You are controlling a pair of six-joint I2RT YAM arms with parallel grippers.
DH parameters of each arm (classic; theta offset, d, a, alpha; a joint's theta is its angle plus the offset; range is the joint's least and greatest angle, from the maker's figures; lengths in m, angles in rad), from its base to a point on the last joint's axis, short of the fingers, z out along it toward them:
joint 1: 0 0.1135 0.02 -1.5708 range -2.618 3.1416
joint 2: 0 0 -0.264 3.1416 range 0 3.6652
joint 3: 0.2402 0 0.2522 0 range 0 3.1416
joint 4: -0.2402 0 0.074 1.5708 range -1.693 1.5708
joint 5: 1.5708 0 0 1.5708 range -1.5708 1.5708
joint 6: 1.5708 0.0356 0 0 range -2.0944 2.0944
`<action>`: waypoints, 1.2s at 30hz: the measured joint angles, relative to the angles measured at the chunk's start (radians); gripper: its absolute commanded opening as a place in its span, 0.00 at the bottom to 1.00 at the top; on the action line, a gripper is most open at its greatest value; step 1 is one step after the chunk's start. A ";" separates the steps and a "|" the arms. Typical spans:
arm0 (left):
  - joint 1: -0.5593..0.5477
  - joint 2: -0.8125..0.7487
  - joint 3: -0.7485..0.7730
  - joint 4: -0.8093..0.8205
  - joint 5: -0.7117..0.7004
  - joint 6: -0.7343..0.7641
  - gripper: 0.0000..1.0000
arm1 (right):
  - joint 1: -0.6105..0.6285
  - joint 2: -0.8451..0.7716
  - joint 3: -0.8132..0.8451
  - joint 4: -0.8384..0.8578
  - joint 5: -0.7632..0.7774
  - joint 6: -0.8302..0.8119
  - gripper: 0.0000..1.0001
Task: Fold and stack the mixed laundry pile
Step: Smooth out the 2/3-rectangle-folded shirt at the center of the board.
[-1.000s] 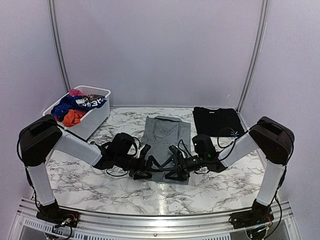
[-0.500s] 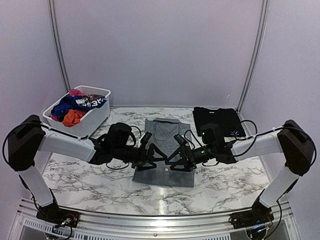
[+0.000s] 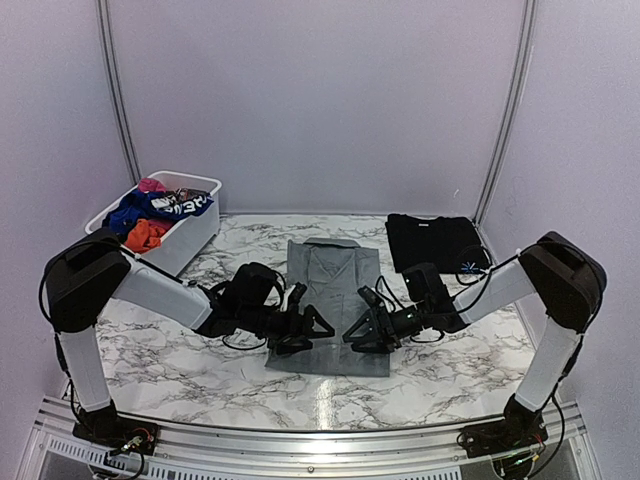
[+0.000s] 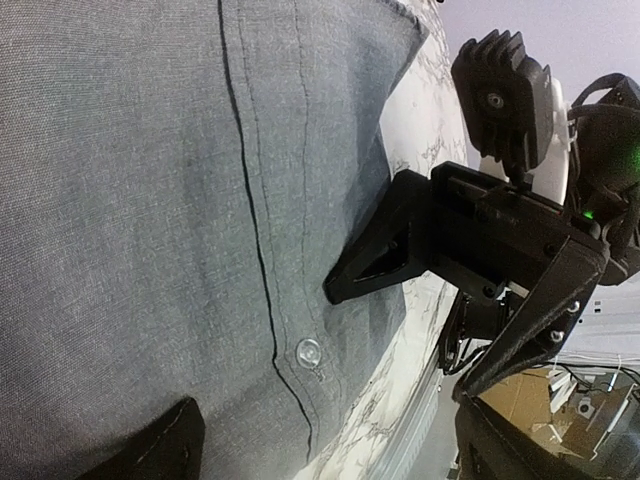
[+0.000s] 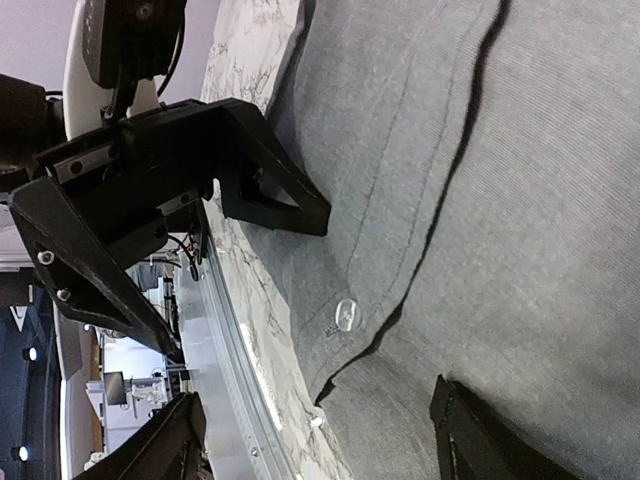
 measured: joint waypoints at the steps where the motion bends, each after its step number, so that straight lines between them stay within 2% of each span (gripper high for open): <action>1: -0.004 -0.006 -0.007 0.000 -0.001 0.002 0.86 | -0.003 -0.018 0.000 -0.040 0.001 -0.014 0.73; 6: -0.016 -0.047 -0.025 -0.053 -0.003 0.025 0.77 | -0.029 -0.148 0.054 -0.225 -0.004 -0.101 0.52; 9: -0.017 -0.068 0.008 -0.151 -0.022 0.069 0.73 | -0.092 -0.196 0.167 -0.320 0.005 -0.173 0.34; 11: -0.017 -0.074 0.061 -0.242 -0.047 0.111 0.72 | -0.131 -0.195 0.234 -0.389 0.038 -0.225 0.30; 15: -0.016 -0.096 0.154 -0.362 -0.104 0.199 0.71 | -0.167 -0.129 0.334 -0.539 0.146 -0.330 0.30; 20: -0.016 -0.114 0.191 -0.455 -0.151 0.286 0.70 | -0.167 -0.053 0.356 -0.671 0.267 -0.397 0.40; 27: -0.016 -0.108 0.191 -0.538 -0.185 0.358 0.70 | -0.167 -0.001 0.414 -0.748 0.382 -0.439 0.48; 28: -0.016 -0.108 0.191 -0.542 -0.189 0.364 0.70 | -0.167 0.006 0.423 -0.749 0.389 -0.441 0.46; 32: -0.016 -0.100 0.193 -0.559 -0.193 0.386 0.69 | -0.162 0.051 0.455 -0.755 0.390 -0.460 0.27; 35: -0.015 -0.092 0.198 -0.570 -0.200 0.401 0.69 | -0.156 0.086 0.468 -0.769 0.381 -0.475 0.03; 36: -0.015 -0.091 0.200 -0.571 -0.203 0.406 0.68 | -0.155 0.094 0.472 -0.781 0.376 -0.483 0.00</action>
